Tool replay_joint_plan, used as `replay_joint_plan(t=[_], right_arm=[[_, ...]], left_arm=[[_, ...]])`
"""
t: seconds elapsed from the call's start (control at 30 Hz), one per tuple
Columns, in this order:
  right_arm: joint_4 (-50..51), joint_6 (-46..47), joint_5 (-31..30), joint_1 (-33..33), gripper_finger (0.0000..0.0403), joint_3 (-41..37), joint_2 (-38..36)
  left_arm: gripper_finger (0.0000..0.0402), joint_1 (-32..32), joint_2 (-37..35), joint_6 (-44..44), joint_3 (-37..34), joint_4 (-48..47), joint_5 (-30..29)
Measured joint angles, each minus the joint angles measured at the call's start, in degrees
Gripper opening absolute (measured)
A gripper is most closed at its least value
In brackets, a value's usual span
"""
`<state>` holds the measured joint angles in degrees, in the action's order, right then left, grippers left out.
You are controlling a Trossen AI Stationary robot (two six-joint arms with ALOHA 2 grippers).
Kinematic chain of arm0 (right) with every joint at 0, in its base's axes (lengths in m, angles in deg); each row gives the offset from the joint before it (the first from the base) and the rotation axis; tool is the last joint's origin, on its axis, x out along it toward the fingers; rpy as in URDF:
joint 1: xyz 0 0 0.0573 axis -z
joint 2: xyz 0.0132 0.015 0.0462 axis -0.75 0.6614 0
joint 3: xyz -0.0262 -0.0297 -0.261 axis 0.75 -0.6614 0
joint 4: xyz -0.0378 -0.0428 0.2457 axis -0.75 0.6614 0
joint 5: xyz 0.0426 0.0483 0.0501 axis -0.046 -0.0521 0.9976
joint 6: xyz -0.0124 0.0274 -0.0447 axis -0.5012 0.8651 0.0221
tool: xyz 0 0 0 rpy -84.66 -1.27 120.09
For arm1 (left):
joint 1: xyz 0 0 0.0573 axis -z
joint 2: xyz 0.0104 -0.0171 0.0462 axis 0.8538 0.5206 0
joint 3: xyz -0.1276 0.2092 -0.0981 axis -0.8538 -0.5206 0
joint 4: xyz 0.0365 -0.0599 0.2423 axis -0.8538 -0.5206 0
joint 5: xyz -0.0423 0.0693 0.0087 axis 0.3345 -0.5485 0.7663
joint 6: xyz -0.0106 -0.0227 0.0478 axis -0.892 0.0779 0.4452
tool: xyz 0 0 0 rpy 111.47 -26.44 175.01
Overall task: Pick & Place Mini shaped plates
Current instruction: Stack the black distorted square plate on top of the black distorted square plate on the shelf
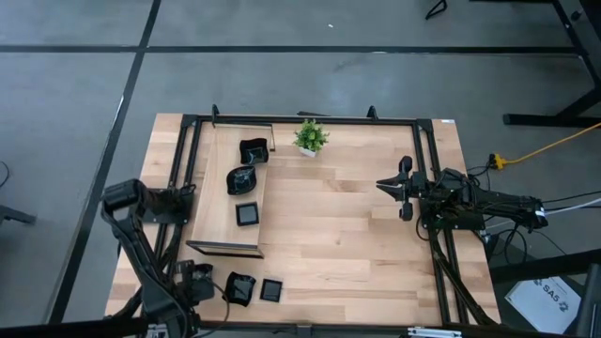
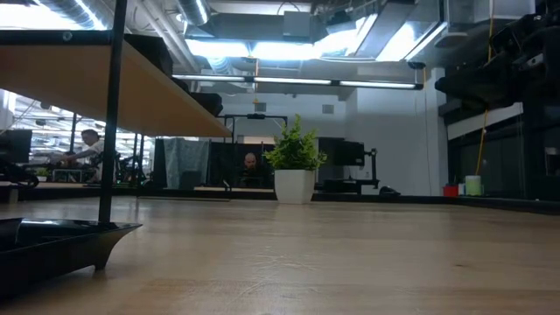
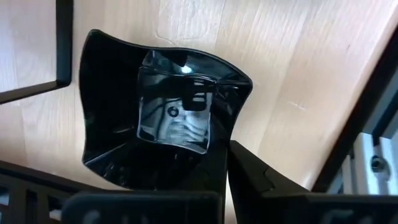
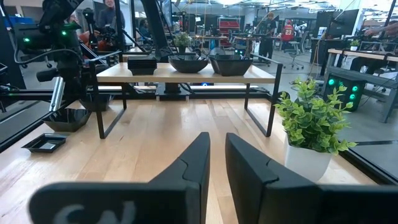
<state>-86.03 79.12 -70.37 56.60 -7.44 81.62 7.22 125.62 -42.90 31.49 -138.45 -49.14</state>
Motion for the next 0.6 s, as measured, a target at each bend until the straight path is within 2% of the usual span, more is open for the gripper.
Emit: replay_joint_plan(t=[0.33, 0.43, 0.6], right_arm=[[0.00, 0.00, 0.00, 0.00, 0.0053, 0.00, -0.02], [0.00, 0.00, 0.00, 0.00, 0.0053, 0.00, -0.01], [0.02, 0.00, 0.00, 0.00, 0.0053, 0.00, -0.02]], left_arm=[[0.0004, 0.00, -1.65, -1.65, 0.00, 0.02, -0.13], [0.0004, 0.00, -2.17, -2.11, 0.00, 0.02, -2.80], [0.0003, -0.03, -2.17, 4.28, 0.00, 0.03, -2.07]])
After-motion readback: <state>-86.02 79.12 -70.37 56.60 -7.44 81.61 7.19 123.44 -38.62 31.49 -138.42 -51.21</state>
